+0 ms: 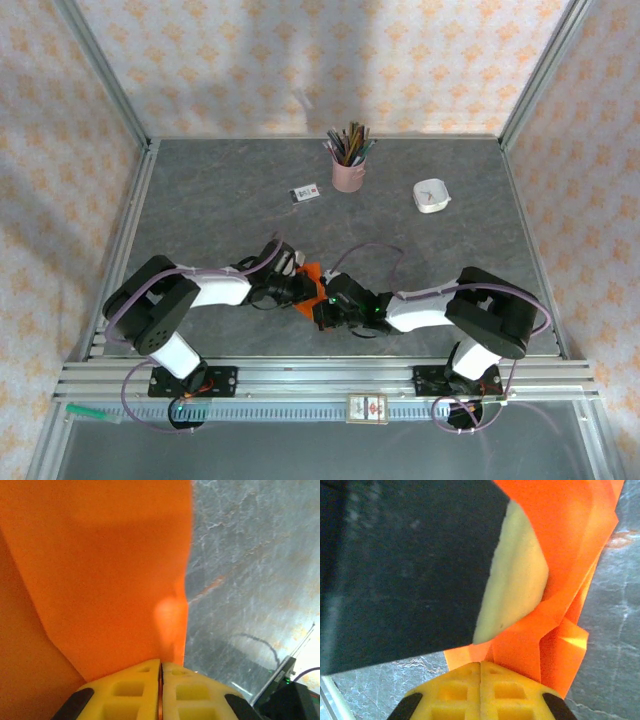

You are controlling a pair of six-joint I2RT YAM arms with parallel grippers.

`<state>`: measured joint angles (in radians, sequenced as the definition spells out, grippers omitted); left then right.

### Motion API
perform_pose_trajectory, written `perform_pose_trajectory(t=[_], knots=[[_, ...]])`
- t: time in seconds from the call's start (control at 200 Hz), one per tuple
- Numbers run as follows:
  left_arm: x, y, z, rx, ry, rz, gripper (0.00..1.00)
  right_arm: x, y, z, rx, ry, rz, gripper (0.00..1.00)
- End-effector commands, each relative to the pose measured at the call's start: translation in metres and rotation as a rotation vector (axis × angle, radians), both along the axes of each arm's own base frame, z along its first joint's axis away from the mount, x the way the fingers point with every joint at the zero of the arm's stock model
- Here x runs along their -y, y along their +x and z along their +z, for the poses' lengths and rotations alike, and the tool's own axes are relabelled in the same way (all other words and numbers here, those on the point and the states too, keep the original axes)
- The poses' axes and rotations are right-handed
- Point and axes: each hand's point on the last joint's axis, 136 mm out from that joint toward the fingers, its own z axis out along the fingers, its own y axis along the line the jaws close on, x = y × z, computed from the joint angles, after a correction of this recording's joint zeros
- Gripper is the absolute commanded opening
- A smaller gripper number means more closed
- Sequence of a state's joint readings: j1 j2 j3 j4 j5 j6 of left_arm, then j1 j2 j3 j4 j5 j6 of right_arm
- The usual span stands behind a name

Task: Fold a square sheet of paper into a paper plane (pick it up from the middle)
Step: Perform the fourth fold on the wing at the bottom-center of the table.

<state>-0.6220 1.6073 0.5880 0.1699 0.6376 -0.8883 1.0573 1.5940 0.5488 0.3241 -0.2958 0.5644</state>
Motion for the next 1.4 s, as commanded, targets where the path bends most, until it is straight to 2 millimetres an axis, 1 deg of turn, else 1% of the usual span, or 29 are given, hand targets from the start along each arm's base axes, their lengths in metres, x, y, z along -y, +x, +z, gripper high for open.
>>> perform_pose_trajectory(t=[0.0, 0.19, 0.29, 0.4, 0.641, 0.986, 1.031, 1.096, 1.156, 1.266, 1.396], knots=[[-0.006, -0.001, -0.016, -0.004, 0.068, -0.01, 0.12, 0.037, -0.021, -0.039, -0.099, -0.174, -0.003, 0.0], [-0.02, -0.007, -0.033, -0.019, 0.144, -0.004, 0.11, 0.035, -0.028, -0.037, -0.128, -0.156, 0.019, 0.0], [-0.029, -0.01, -0.042, -0.029, 0.187, 0.0, 0.1, 0.037, -0.036, -0.036, -0.155, -0.143, 0.028, 0.0], [-0.034, -0.013, -0.049, -0.039, 0.209, 0.003, 0.1, 0.038, -0.046, -0.037, -0.179, -0.14, 0.046, 0.0], [-0.04, -0.013, -0.054, -0.04, 0.239, 0.006, 0.09, 0.048, -0.067, -0.044, -0.207, -0.158, 0.045, 0.0], [-0.048, -0.014, -0.059, -0.046, 0.267, 0.011, 0.08, 0.064, -0.085, -0.05, -0.24, -0.146, 0.027, 0.0], [-0.049, -0.014, -0.059, -0.045, 0.27, 0.01, 0.08, 0.064, -0.086, -0.048, -0.242, -0.13, 0.027, 0.0], [-0.049, -0.013, -0.058, -0.043, 0.271, 0.008, 0.08, 0.062, -0.084, -0.039, -0.225, -0.096, 0.033, 0.0], [-0.049, -0.013, -0.058, -0.041, 0.271, 0.007, 0.08, 0.054, -0.079, -0.024, -0.191, -0.055, 0.038, 0.0], [-0.048, -0.013, -0.058, -0.042, 0.267, 0.008, 0.08, 0.039, -0.059, 0.011, -0.127, 0.04, 0.02, 0.0], [-0.048, -0.013, -0.057, -0.037, 0.262, 0.008, 0.08, 0.025, -0.035, 0.05, -0.056, 0.15, -0.009, 0.0]])
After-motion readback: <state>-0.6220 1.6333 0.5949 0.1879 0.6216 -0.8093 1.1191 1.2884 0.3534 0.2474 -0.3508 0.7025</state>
